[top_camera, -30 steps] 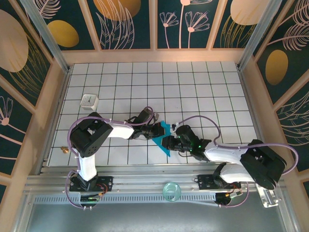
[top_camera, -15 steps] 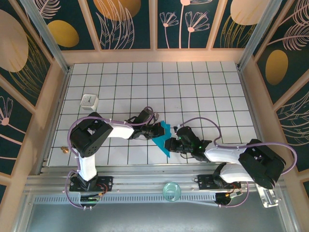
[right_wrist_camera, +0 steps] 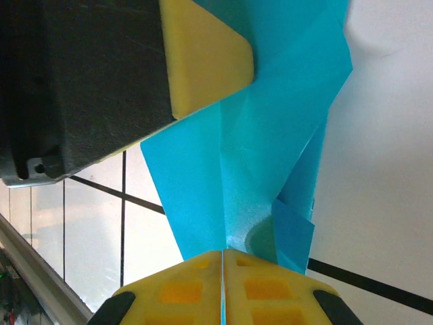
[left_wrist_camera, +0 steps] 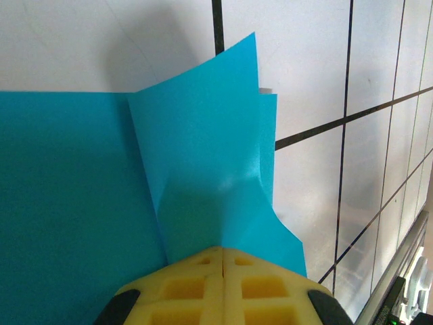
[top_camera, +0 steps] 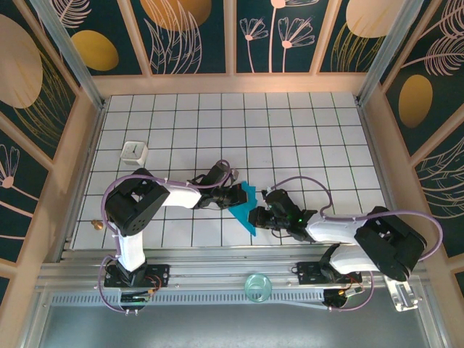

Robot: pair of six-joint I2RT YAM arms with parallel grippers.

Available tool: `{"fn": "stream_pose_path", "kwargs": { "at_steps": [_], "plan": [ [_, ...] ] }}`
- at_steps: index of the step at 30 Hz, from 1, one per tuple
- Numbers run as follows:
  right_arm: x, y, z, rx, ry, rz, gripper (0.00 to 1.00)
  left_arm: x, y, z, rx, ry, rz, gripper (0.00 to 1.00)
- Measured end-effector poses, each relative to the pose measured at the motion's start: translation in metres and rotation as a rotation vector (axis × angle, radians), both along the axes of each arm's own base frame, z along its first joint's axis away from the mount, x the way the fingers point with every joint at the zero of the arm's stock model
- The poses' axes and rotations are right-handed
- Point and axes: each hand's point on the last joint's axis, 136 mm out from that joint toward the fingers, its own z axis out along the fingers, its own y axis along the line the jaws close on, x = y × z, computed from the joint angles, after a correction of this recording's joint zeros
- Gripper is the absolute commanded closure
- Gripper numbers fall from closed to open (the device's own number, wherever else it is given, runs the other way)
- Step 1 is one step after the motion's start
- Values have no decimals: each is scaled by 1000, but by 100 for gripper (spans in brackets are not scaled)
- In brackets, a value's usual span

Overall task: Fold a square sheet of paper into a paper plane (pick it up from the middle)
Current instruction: Fourth fold the wing at the center of the table.

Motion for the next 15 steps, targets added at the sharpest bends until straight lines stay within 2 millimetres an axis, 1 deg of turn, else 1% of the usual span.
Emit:
{"fn": "stream_pose_path", "kwargs": {
  "at_steps": [6,15],
  "plan": [
    [0,0,-3,-4,5,2,92,0,0,0,0,0,0,100],
    [-3,2,-12,-14,24,20,93,0,0,0,0,0,0,100]
  ]
}}
